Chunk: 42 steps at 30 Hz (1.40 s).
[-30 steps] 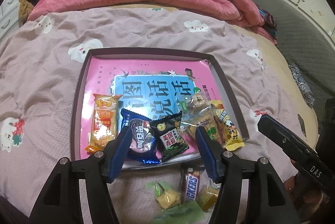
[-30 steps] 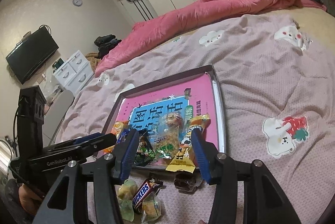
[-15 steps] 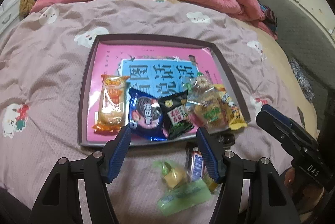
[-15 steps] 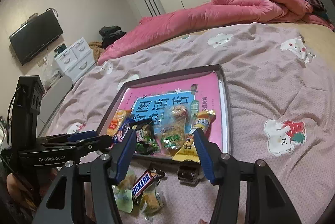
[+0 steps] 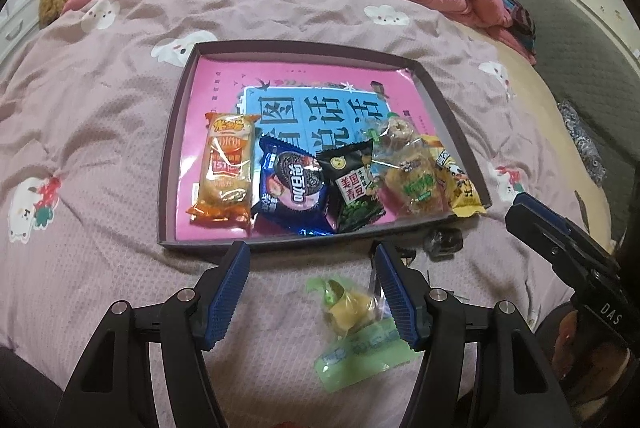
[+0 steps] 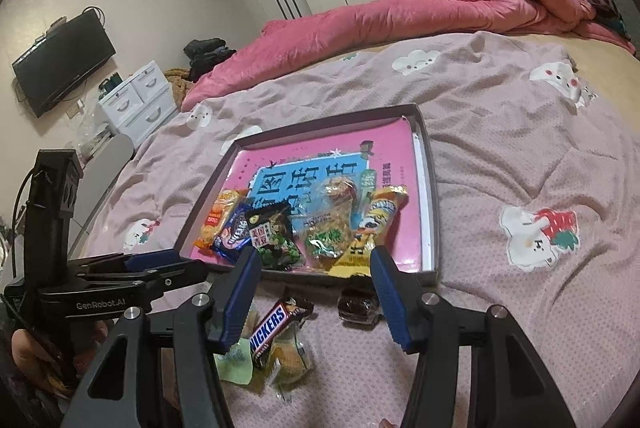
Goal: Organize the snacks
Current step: 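Withdraw both open tools from the tray back over the remaining snacks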
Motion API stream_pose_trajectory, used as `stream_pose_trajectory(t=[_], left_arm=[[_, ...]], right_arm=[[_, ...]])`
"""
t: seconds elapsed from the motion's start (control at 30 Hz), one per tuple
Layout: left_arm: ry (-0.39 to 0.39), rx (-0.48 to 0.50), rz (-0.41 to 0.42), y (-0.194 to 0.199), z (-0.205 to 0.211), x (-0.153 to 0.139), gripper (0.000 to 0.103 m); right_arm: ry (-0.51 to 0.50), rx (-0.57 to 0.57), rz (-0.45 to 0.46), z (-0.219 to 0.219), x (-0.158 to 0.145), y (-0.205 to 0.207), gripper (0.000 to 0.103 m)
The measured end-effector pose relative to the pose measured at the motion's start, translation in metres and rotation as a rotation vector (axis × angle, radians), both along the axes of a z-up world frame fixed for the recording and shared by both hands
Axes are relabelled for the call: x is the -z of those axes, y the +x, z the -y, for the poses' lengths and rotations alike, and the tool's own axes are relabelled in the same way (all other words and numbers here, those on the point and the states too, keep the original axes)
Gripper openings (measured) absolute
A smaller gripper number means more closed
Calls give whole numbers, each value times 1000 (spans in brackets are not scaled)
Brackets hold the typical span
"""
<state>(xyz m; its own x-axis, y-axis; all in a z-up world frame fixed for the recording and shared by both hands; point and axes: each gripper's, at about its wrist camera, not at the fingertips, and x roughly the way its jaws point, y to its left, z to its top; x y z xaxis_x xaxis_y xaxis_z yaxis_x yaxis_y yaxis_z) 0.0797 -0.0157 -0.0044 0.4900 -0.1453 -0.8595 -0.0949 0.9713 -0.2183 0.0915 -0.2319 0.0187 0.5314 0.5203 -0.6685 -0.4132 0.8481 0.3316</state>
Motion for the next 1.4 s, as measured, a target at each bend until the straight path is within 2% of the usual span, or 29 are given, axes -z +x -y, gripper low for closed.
stream_pose_trajectory(t=[0.57, 1.4], left_arm=[[-14, 18, -73, -12, 7, 20, 67], [-49, 44, -127, -11, 16, 37, 67]], right_arm=[[-48, 2, -69, 1, 13, -6, 56], [-126, 12, -152, -5, 35, -1, 56]])
